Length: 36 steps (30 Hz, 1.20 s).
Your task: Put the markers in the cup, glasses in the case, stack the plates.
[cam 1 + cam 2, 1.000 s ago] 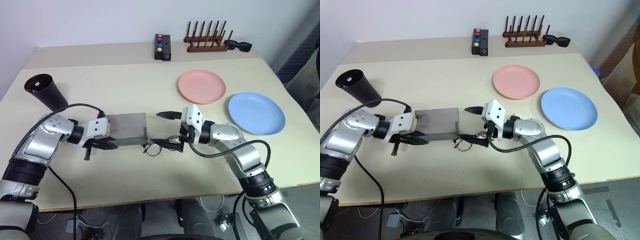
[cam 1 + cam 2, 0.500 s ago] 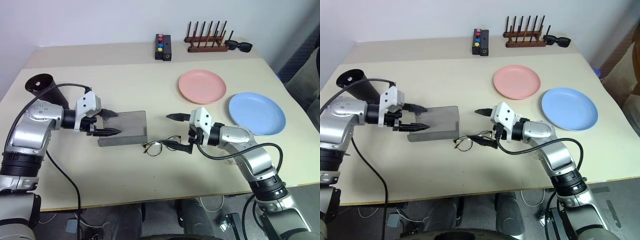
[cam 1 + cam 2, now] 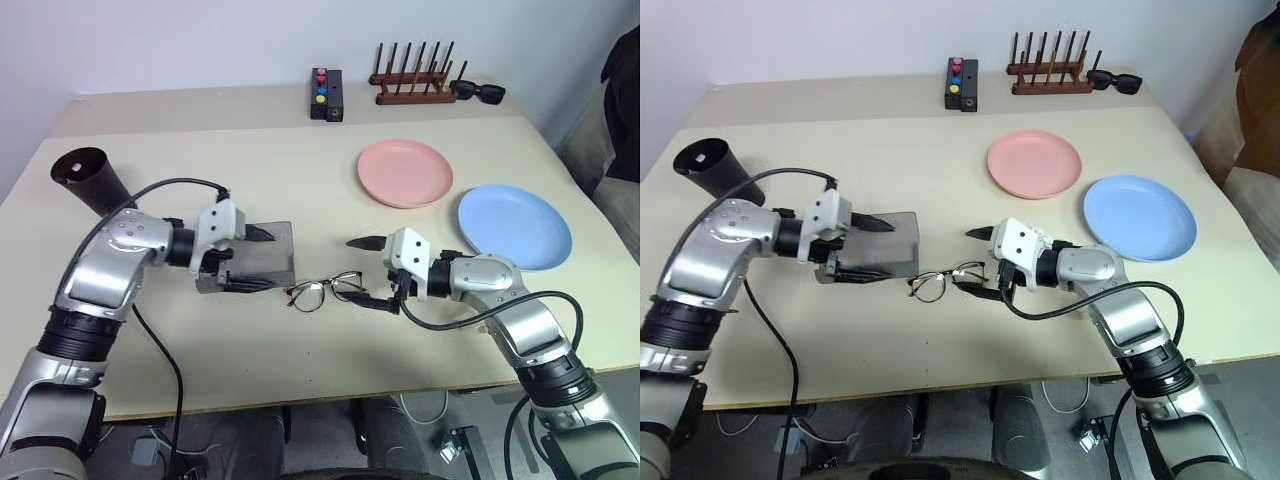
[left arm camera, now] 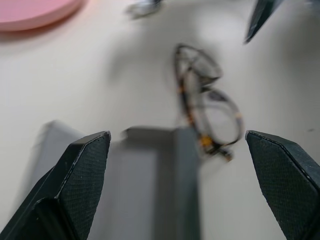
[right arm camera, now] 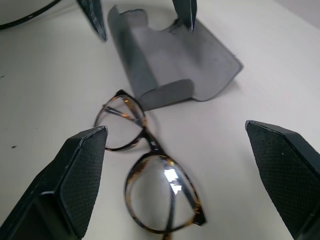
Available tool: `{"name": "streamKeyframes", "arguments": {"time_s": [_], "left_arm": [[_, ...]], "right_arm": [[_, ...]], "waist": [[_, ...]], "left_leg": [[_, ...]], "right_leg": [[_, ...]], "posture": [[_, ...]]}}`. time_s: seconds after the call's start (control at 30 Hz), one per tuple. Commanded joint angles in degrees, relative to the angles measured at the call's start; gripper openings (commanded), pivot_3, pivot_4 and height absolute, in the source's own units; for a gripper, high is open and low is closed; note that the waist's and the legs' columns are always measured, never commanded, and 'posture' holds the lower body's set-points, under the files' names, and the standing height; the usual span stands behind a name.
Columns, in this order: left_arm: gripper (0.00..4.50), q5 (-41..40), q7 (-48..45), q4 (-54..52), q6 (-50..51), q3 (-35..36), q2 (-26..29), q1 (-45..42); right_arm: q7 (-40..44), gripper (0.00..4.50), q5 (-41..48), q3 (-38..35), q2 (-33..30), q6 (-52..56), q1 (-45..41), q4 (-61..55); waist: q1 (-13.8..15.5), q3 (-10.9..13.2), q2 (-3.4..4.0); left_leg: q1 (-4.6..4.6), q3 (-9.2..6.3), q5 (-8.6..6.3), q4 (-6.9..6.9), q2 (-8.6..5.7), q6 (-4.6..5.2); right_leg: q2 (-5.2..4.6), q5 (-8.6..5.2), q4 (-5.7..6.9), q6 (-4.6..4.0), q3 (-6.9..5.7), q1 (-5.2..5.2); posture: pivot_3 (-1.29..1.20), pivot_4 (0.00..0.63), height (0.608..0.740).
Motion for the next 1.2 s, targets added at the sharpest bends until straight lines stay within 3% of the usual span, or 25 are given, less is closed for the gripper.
{"name": "streamKeyframes", "arguments": {"time_s": [0.03, 0.4, 0.8, 0.9, 1.07, 1.2], "left_arm": [[4.42, 0.03, -0.60, -1.96, 1.62, -2.45, -1.95, -3.72], [4.42, 3.08, -3.05, 6.16, 6.52, -11.03, -8.50, -9.88], [4.42, 4.76, -0.96, 8.56, 11.86, -14.10, -14.52, -11.89], [3.60, 5.73, -0.25, 8.68, 12.24, -14.82, -15.00, -11.72], [1.10, 6.23, 0.57, 8.67, 12.55, -15.19, -15.12, -11.19], [1.10, 6.35, 0.88, 8.42, 12.56, -15.15, -14.96, -10.68]], "right_arm": [[0.67, 4.50, -0.01, -0.84, -1.01, -0.61, 0.34, -2.37], [-1.03, 4.50, -0.36, -3.06, -2.19, 0.34, 3.82, -5.16], [-1.64, 4.50, -0.37, -3.95, -3.70, 1.45, 6.13, -7.02], [-1.63, 4.50, -0.41, -3.84, -3.58, 1.42, 5.88, -6.81], [-1.53, 4.50, -0.37, -3.79, -3.53, 1.40, 5.69, -6.76], [-1.48, 4.50, -0.40, -3.78, -3.51, 1.33, 5.45, -6.65]], "waist": [[0.10, 0.00, 0.00], [0.89, 0.00, 0.00], [0.76, 0.00, 0.00], [0.93, 0.00, 0.00], [1.00, 0.00, 0.00], [0.98, 0.00, 0.00]], "left_leg": [[0.00, 0.00, 0.00, 0.02, 0.00, 0.00], [0.01, 0.03, 0.00, 0.02, 0.00, 0.01], [0.05, 0.01, -0.01, 0.01, 0.00, 0.02], [0.02, 0.02, -0.01, 0.04, -0.01, 0.02], [0.02, 0.02, -0.01, 0.04, -0.01, 0.02], [0.03, 0.01, -0.01, 0.04, -0.01, 0.02]], "right_leg": [[0.00, 0.00, 0.00, 0.00, 0.01, 0.00], [0.01, 0.00, 0.01, 0.01, 0.01, 0.00], [0.01, 0.00, 0.02, 0.00, 0.01, 0.03], [0.01, 0.00, 0.00, 0.00, 0.02, 0.03], [0.01, -0.01, 0.00, -0.01, 0.02, 0.04], [0.01, 0.00, 0.00, 0.00, 0.02, 0.04]], "posture": [[0.00, 0.150, 0.739], [0.00, 0.150, 0.739], [0.00, 0.150, 0.739], [0.00, 0.150, 0.739], [0.00, 0.150, 0.739], [0.00, 0.150, 0.739]]}}
